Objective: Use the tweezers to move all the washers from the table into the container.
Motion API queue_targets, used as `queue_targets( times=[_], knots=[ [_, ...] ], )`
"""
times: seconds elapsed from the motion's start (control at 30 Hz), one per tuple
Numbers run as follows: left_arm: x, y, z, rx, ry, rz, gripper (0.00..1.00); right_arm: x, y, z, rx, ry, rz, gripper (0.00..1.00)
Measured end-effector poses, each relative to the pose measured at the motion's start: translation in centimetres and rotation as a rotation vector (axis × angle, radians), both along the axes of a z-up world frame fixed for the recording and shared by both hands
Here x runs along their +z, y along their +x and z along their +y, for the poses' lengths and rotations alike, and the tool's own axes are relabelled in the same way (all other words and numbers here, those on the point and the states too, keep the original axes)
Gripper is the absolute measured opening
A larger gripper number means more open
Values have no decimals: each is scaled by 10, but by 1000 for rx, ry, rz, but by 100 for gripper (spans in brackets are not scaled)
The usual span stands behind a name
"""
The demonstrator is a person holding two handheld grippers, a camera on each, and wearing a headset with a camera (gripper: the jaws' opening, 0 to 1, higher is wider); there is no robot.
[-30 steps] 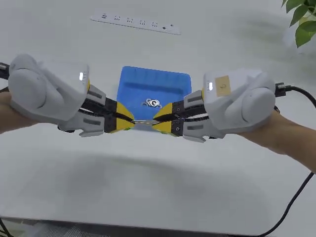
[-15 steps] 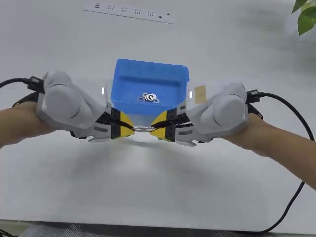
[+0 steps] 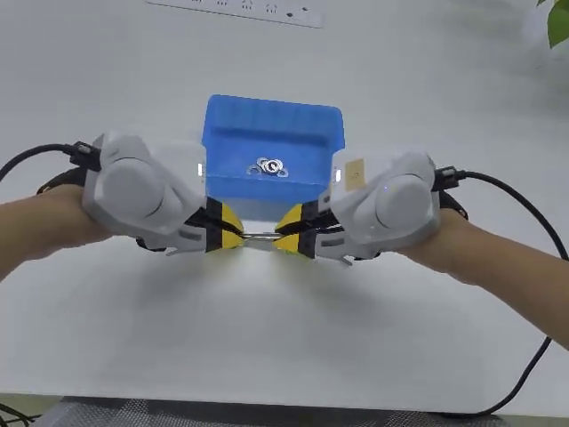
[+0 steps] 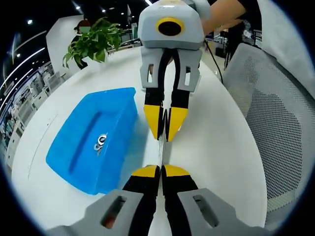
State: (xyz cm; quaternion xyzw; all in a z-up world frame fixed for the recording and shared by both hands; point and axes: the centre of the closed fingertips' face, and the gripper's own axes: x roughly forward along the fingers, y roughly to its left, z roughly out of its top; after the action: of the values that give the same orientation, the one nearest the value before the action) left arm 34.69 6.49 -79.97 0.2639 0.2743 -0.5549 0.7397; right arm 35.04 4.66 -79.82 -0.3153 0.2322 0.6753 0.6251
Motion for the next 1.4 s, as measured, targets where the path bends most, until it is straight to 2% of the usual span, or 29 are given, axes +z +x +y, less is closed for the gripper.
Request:
queue_targets(
  times=[0.3,0.43,0.73,0.83,0.97,1.4],
  knots=[
    [0,1,-2,7,3,-3,6,-6,1,-3,-7,-13,10,8],
    [0,0,-2,2,21,-11,7,-7,0,-2,-8,-12,17,8],
    [0,1,-2,28,3,13,7,-7,1,-3,-9,-24,20,11],
    [0,1,-2,33,1,18,7,-7,2,-3,-58,-11,61,12],
    [0,1,-2,47,-2,20,8,-8,2,-4,-69,-7,69,13],
    [-1,1,1,70,-7,42,15,-9,0,-4,-59,-28,68,16]
  ],
)
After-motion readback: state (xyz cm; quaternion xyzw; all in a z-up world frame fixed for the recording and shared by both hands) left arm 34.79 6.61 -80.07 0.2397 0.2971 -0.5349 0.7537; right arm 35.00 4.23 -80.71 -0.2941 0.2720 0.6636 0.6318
